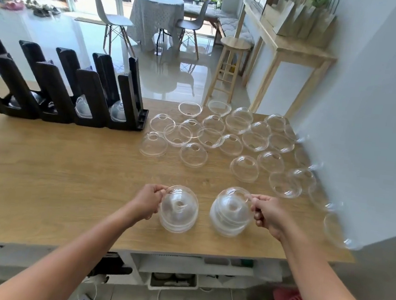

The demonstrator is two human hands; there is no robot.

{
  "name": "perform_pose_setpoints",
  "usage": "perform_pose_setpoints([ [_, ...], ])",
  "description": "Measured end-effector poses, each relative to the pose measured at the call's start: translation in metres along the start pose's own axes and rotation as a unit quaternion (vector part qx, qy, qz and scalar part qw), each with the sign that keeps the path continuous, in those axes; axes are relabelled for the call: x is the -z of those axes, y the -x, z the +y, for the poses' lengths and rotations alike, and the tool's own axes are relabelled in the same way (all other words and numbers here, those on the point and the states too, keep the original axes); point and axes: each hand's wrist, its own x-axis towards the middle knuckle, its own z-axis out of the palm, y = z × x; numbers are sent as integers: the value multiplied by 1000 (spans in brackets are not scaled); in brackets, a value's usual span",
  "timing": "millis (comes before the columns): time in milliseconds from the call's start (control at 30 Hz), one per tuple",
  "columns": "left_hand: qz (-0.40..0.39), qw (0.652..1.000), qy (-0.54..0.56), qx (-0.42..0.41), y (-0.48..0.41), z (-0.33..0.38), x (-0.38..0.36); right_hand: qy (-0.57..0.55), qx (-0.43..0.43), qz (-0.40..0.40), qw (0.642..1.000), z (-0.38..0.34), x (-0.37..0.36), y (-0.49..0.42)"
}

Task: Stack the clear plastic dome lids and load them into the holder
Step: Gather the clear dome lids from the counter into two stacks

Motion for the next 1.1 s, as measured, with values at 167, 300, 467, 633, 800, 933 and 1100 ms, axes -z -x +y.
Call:
perform_pose_setpoints([
  [167, 38, 998, -50, -17, -6, -11, -5, -9, -1, 17, 1000, 14, -6, 1],
  [300, 90, 985, -113, -97, 0, -17, -4, 55, 50, 68, 995, 20, -11, 6],
  [467, -15, 958, -210, -193, 15, -17, -5, 123, 225, 43, 966, 29, -12, 15],
  [633, -56, 937, -280, -202, 12, -22, -9, 368, 315, 13, 875, 45, -19, 15],
  [800, -61, 941, -256, -213, 10, -23, -8, 374, 369, 23, 850, 61, -24, 12],
  [933, -64, 943, -243, -218, 7, -20, -9, 375, 365, 31, 851, 61, -25, 11],
  [1100, -33, 939, -246, -237, 3, -9, -9, 338, 343, 55, 875, 56, -13, 18],
])
